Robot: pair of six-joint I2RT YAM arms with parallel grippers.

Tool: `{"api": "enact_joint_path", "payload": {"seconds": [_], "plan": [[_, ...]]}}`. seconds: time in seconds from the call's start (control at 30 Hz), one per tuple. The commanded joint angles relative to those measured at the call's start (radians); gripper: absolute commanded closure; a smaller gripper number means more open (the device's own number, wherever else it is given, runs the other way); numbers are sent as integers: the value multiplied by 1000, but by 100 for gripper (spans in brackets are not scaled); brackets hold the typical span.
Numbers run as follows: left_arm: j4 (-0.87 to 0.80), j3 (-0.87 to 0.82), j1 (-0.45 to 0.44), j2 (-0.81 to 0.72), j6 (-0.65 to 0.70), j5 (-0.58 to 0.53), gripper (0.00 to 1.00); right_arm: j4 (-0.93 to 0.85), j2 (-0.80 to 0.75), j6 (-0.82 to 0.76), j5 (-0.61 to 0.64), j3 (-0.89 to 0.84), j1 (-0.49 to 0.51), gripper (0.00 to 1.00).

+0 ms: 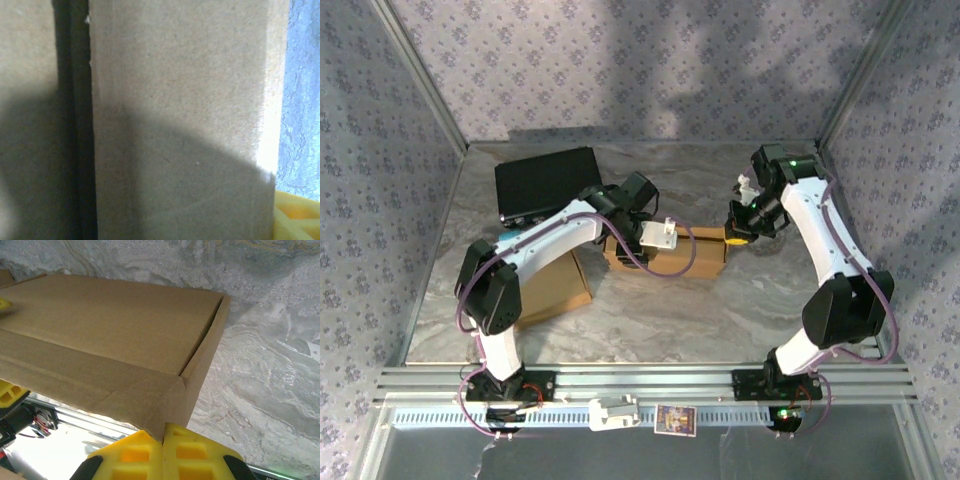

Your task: Fold the paper box

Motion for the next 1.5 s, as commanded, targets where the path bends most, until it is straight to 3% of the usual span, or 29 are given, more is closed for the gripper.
{"api": "enact_joint_path", "payload": {"seconds": [0.0, 0.5, 1.47], "plan": [[-16, 52, -18, 28, -6, -8, 27, -7, -40, 29, -49, 5, -5, 100], [-79, 144, -22, 84, -64, -10, 27, 82, -71, 85, -146, -76, -50, 100], [-94, 103, -44, 57, -46, -10, 26, 130, -112, 207, -246, -107, -153, 100]]}}
